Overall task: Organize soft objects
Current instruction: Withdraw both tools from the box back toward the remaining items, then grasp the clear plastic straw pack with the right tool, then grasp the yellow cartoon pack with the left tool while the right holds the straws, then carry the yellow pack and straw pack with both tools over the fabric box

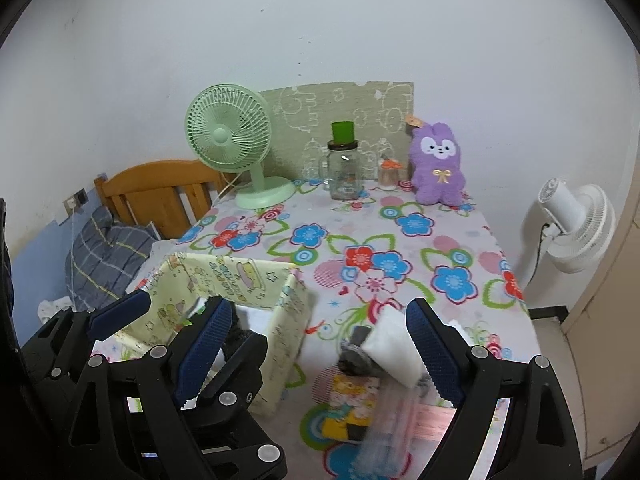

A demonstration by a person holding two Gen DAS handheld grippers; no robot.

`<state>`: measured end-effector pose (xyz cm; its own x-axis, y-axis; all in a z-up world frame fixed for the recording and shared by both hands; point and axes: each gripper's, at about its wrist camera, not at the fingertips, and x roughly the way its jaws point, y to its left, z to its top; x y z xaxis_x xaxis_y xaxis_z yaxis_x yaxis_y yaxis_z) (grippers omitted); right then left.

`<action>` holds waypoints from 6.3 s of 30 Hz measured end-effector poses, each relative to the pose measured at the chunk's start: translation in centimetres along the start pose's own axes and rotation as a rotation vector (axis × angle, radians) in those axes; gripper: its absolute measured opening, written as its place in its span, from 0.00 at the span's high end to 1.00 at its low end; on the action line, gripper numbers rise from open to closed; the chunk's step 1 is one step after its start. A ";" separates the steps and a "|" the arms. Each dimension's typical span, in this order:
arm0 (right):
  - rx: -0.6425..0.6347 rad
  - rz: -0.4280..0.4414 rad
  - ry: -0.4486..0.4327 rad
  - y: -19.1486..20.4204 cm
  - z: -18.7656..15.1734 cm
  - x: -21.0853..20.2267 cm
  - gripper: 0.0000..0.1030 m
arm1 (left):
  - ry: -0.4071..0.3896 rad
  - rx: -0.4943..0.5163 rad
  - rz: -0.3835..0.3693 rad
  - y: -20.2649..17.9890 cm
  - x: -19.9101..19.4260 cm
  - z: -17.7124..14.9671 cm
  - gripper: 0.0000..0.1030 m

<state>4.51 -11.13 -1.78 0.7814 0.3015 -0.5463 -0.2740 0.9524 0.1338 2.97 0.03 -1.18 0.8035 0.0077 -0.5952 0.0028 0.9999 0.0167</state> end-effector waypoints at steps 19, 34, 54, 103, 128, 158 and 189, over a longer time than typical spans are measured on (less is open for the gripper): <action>0.035 -0.066 -0.040 -4.0 -2.7 -2.9 0.11 | -0.011 0.055 -0.075 -4.6 -0.7 -1.5 0.06; 0.035 -0.076 -0.022 -6.8 -5.5 -1.2 0.12 | 0.013 0.074 -0.145 -7.3 2.2 -3.9 0.06; 0.077 -0.071 0.068 -9.1 -10.0 2.6 0.12 | 0.140 0.084 -0.152 -9.3 6.0 -7.9 0.07; 0.099 -0.034 0.195 -7.6 -10.7 6.1 0.85 | 0.206 0.083 -0.123 -6.7 7.1 -9.0 0.21; 0.144 -0.046 0.233 -9.1 -10.7 8.1 0.77 | 0.240 0.080 -0.109 -7.5 9.8 -9.1 0.52; 0.114 -0.086 0.180 -7.7 -9.6 4.5 0.86 | 0.163 0.064 -0.108 -7.2 5.8 -7.7 0.53; 0.096 -0.108 0.004 -6.7 -3.8 -2.1 0.86 | 0.024 0.080 -0.119 -7.5 0.3 -1.9 0.53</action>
<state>2.57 -18.26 -4.73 0.8015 0.1967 -0.5648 -0.1329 0.9793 0.1525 2.07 -7.47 -2.97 0.7805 -0.1094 -0.6155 0.1451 0.9894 0.0081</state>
